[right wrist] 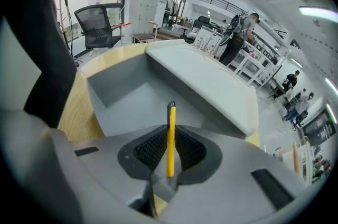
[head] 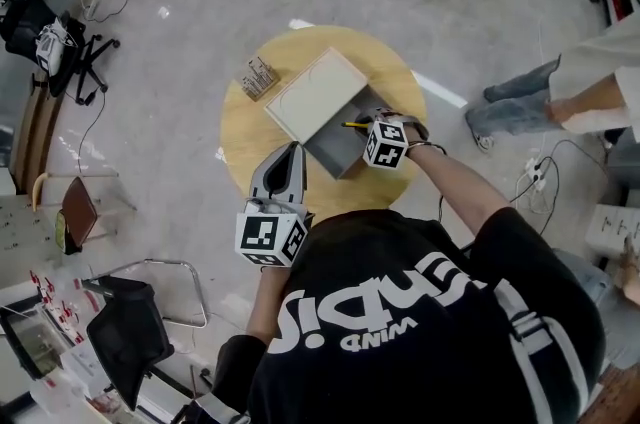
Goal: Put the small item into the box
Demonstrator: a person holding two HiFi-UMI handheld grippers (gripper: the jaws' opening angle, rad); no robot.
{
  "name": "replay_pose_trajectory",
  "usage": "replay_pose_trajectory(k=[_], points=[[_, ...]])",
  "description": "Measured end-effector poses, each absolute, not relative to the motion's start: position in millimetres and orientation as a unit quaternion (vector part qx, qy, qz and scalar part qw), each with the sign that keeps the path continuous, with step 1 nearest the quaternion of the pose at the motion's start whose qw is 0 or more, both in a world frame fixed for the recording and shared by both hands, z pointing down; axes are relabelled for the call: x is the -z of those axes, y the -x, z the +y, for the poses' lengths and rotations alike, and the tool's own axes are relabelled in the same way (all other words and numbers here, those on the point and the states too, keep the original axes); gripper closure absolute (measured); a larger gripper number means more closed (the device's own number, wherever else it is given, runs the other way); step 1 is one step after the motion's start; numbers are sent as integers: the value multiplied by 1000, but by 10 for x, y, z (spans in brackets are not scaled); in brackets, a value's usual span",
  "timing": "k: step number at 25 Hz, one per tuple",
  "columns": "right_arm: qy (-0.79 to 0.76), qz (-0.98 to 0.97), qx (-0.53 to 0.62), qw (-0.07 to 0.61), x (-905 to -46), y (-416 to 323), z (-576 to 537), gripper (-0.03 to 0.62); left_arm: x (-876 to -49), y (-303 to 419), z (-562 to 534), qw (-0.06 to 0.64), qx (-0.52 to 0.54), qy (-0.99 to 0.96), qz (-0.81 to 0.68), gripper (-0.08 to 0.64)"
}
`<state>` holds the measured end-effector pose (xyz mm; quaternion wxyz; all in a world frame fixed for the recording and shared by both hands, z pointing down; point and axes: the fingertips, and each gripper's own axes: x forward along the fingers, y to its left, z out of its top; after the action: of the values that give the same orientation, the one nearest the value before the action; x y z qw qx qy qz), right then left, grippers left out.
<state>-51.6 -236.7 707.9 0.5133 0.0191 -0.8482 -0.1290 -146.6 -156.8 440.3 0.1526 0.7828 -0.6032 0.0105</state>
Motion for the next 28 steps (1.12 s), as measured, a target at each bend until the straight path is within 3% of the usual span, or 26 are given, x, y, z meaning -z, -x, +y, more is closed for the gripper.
replay_pose_trajectory(k=[20,28], points=[[5,-839,108,534,-7251,609,-2421,546,-4446,1569,-1598,157,-13,-770,-619,551],[6,-840,95,534,-7263,612,-2434,515,-4459,1521,-1606,159,-14,-774,-612,551]])
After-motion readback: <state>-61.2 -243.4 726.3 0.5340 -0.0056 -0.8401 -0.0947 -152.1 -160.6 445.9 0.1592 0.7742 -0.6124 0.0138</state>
